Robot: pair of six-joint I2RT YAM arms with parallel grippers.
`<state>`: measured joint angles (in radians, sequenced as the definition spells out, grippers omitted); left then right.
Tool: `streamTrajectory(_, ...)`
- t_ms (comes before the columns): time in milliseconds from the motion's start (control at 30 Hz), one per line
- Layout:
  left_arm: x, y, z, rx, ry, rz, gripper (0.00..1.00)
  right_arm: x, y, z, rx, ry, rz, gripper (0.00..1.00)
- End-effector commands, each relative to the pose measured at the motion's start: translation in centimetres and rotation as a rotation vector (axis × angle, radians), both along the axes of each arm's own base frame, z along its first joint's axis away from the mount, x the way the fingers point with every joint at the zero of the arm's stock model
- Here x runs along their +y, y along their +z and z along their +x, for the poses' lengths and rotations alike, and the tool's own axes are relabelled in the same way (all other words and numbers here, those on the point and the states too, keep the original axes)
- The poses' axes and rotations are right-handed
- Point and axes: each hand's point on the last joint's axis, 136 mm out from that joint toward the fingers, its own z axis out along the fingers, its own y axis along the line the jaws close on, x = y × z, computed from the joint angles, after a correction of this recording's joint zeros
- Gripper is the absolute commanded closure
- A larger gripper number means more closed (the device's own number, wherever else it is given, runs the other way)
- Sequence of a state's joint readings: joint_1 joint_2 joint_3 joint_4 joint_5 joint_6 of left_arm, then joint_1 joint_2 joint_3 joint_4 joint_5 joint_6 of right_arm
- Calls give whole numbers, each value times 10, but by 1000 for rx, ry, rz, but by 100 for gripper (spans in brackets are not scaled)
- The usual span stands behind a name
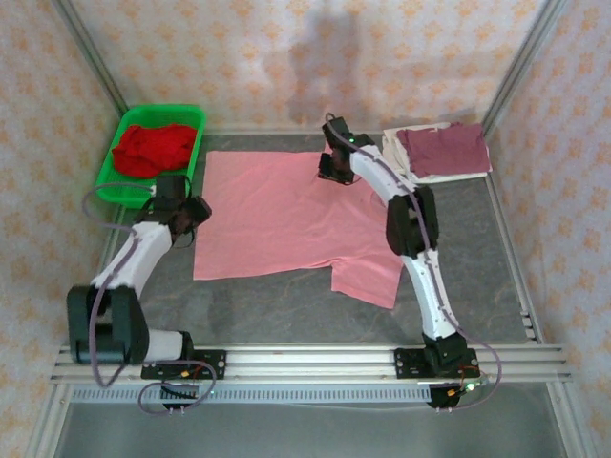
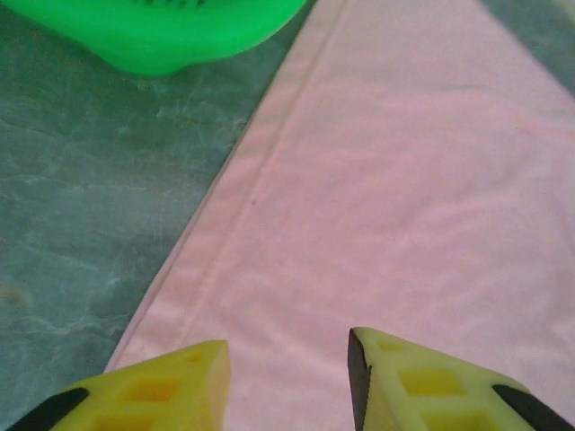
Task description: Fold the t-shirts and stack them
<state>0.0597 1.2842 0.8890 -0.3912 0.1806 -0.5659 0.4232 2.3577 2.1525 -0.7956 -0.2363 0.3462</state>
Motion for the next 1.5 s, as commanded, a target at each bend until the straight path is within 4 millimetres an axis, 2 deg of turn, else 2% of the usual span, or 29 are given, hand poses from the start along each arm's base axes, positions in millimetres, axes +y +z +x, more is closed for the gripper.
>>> streamTrajectory(0,-5,-23,-61,170,-12,-17,51,-8,106,-49,-213,51,56,62)
streamTrajectory(67,-7,-36,-94,245,12,-36,45,-19,106,-91,-275,43,102,59)
streamTrajectory(167,-5,-55,-139,326,92,-56,40,-41,87,-149,-340,44,144,55)
streamTrajectory(200,-5,-61,-151,336,129,-69,32,-51,79,-164,-345,35,132,54)
streamTrajectory(233,-7,-68,-158,327,162,-102,25,-65,69,-178,-350,16,104,54)
streamTrajectory(267,-8,-73,-163,327,194,-129,26,-78,59,-191,-345,-3,73,54)
streamTrajectory(333,-6,-80,-167,352,229,-133,28,-96,50,-211,-355,-30,52,54)
streamTrajectory(433,-4,-89,-158,398,202,-112,30,-108,41,-229,-368,-45,53,53)
streamTrajectory(533,-2,-95,-146,440,170,-85,34,-116,32,-234,-358,-70,33,53)
streamTrajectory(833,8,-103,-124,390,156,-24,43,-113,13,-238,-318,-74,50,53)
streamTrajectory(1200,12,-119,-108,413,137,-2,46,-114,10,-242,-309,-78,62,53)
streamTrajectory(1267,12,-122,-106,419,133,-1,53,-115,10,-244,-308,-81,65,53)
streamTrajectory(1367,13,-124,-104,426,129,9,69,-119,12,-248,-305,-92,58,53)
streamTrajectory(1467,16,-124,-103,422,130,23,74,-124,12,-254,-300,-105,53,52)
